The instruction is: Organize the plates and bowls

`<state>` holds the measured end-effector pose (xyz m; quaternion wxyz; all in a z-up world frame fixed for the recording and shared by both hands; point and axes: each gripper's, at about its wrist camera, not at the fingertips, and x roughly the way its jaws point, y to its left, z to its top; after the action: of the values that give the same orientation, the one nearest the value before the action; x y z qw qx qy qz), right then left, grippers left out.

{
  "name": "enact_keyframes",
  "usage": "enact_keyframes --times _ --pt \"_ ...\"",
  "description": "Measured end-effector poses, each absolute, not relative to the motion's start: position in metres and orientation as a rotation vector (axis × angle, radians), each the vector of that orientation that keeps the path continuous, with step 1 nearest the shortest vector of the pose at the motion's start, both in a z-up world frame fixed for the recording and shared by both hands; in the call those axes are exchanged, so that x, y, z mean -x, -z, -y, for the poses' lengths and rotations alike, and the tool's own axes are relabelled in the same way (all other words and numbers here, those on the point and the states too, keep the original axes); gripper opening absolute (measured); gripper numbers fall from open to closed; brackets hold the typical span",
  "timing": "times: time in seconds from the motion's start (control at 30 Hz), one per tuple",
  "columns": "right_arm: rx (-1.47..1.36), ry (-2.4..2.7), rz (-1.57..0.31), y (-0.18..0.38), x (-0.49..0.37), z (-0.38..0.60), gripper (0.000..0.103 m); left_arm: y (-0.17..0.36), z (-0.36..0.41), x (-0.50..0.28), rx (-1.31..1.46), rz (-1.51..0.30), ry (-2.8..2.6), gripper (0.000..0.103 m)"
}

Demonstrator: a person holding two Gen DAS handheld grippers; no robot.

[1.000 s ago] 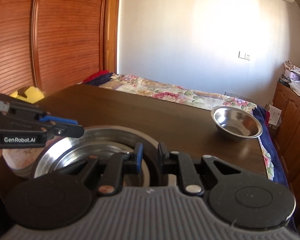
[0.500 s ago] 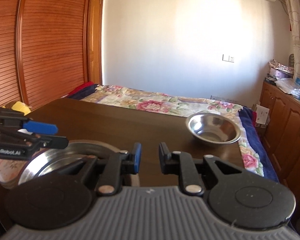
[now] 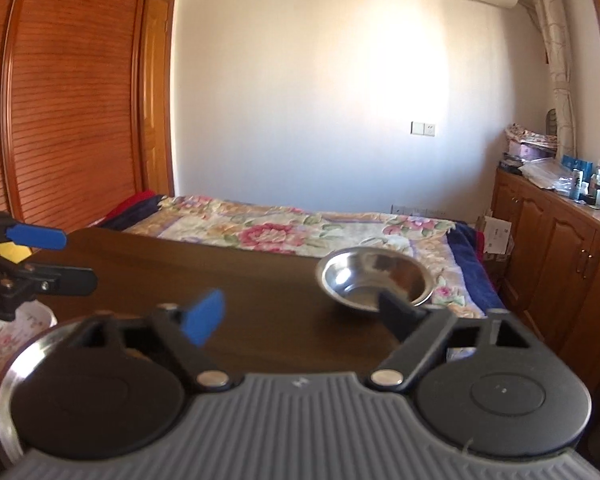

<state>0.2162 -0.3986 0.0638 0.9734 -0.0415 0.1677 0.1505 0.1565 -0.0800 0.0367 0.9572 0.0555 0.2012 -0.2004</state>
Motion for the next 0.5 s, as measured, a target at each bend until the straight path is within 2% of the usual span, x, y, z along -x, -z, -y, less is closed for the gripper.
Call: enact_keyframes --times 0.1,0.2,0.33,0.5 --pt "0.076 -0.299 -0.331 -0.064 -0.220 0.406 0.103 -0.040 0.084 -0.162 -0.111 -0.401 0.407 0.092" --pt "0.064 -0.273 -0.332 -0.063 -0.227 0.414 0.103 -0.042 0.089 -0.170 -0.119 -0.402 0.413 0.094" --pt "0.044 -0.263 -0.350 -0.059 -0.239 0.423 0.103 -0.046 0.098 -0.181 -0.140 -0.402 0.418 0.102" --pt "0.053 -0.244 -0.345 -0.057 -0.256 0.438 0.103 -0.050 0.111 -0.201 -0.140 -0.420 0.437 0.102"
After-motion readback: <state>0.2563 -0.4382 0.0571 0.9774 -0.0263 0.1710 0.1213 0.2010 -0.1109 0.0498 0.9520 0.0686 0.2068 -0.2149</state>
